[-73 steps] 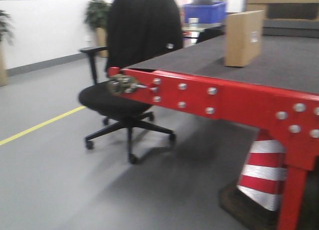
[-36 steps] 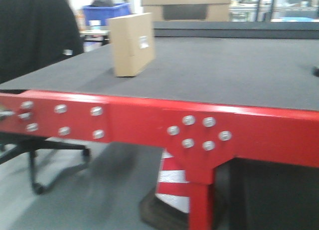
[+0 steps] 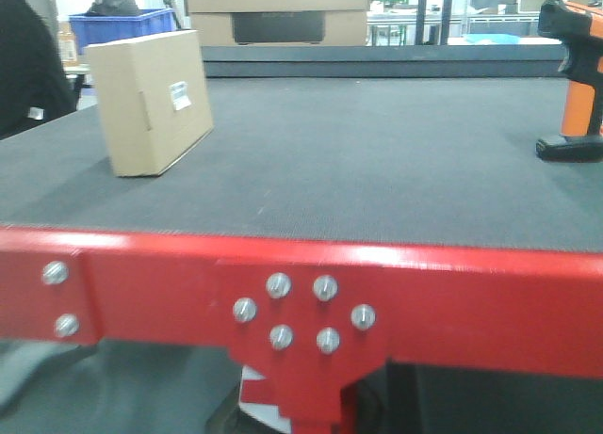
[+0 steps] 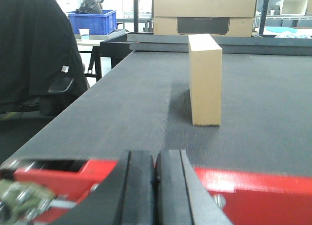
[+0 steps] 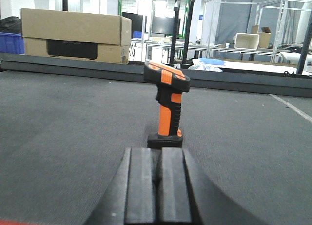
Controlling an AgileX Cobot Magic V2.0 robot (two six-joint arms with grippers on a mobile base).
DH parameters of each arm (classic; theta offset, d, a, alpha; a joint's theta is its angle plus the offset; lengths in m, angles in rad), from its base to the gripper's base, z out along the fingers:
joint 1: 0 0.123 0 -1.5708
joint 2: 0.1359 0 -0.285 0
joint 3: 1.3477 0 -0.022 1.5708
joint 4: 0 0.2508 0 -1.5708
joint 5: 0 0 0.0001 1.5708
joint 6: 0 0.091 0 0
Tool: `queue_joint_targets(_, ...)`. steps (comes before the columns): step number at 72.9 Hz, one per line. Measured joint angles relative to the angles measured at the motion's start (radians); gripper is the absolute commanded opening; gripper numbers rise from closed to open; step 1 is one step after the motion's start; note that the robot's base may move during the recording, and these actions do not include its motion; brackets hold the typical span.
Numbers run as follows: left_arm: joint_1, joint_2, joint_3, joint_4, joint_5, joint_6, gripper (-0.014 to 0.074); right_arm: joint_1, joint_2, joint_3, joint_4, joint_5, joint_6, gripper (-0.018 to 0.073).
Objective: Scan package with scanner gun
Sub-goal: 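Reach the left gripper down over the cardboard box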
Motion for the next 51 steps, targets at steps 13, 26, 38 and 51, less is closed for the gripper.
queue_joint_targets(13,0.000,0.000,0.000,0.000,0.000,0.000,-0.0101,0.000,0.000,0.000,0.000,0.000,0.000,-0.0169)
queue_joint_targets(26,0.000,0.000,0.000,0.000,0.000,0.000,-0.0101,0.000,0.000,0.000,0.000,0.000,0.000,-0.0169)
queue_joint_targets(38,0.000,0.000,0.000,0.000,0.000,0.000,-0.0101,0.004,0.000,0.000,0.000,0.000,0.000,-0.0169)
queue_joint_targets(51,0.000,0.000,0.000,0.000,0.000,0.000,-0.0101,0.004,0.000,0.000,0.000,0.000,0.000,-0.0169)
